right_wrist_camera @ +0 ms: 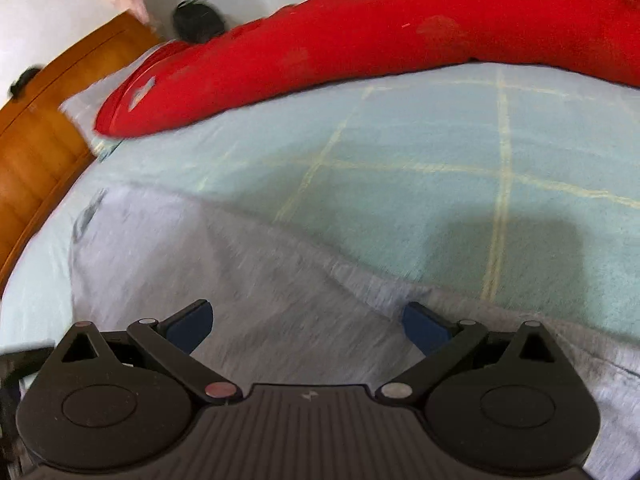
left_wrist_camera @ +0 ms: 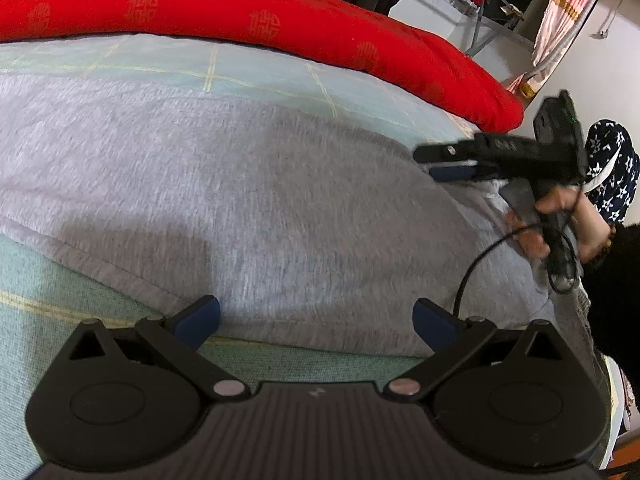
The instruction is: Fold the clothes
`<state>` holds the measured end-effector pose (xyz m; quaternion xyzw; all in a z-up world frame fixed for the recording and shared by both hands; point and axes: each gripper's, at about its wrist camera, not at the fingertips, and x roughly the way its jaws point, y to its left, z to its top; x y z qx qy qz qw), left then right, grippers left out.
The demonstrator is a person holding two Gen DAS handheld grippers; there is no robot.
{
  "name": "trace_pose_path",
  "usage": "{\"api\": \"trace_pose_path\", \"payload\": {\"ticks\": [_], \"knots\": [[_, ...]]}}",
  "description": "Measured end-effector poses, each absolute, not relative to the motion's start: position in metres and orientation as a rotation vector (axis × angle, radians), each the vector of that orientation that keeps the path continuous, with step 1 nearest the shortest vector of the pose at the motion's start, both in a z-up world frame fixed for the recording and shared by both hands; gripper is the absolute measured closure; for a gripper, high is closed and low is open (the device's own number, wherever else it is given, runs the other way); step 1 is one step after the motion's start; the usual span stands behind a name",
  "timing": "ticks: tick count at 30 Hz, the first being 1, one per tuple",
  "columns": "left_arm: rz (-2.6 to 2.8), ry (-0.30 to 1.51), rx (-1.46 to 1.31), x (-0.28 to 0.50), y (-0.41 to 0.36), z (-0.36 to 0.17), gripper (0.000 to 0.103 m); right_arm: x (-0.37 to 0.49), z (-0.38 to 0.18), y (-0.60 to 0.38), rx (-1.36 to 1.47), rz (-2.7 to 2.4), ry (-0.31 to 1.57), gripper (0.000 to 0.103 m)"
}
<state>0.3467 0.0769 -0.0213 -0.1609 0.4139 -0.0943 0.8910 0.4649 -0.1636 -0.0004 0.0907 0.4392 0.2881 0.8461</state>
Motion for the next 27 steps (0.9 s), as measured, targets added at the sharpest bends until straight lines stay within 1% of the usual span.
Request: {"api": "trace_pose_path", "payload": {"ticks": [4, 10, 12, 16, 19, 23, 27], "knots": [[-0.202, 0.857, -0.330, 0.345, 0.077, -0.022, 0.001, 0.476, 0.006, -0.167, 0.219, 0.566, 0.917, 0.000], [-0.205, 0.854, -0.331, 0.345, 0.078, -0.022, 0.001, 0.438, 0.045, -0.184, 0.215, 0.587, 0.923, 0.000], [-0.207, 0.853, -0.331, 0.344, 0.078, -0.022, 0.001, 0.426, 0.040, -0.197, 0.195, 0.555, 0.959, 0.000], [-0.210, 0.856, -0.338, 0.345, 0.079, -0.022, 0.001, 0.420, 0.006, -0.253, 0.189, 0.361, 1.020, 0.000], [-0.202, 0.863, -0.329, 0.347, 0.077, -0.022, 0.001, 0.408, 0.018, -0.286, 0.342, 0.302, 0.969, 0.000], [-0.192, 0.875, -0.311, 0.348, 0.074, -0.022, 0.001, 0.379, 0.041, -0.265, 0.250, 0.382, 0.927, 0.000], [-0.195, 0.882, -0.306, 0.349, 0.073, -0.022, 0.001, 0.363, 0.016, -0.249, 0.243, 0.463, 1.025, 0.000]]}}
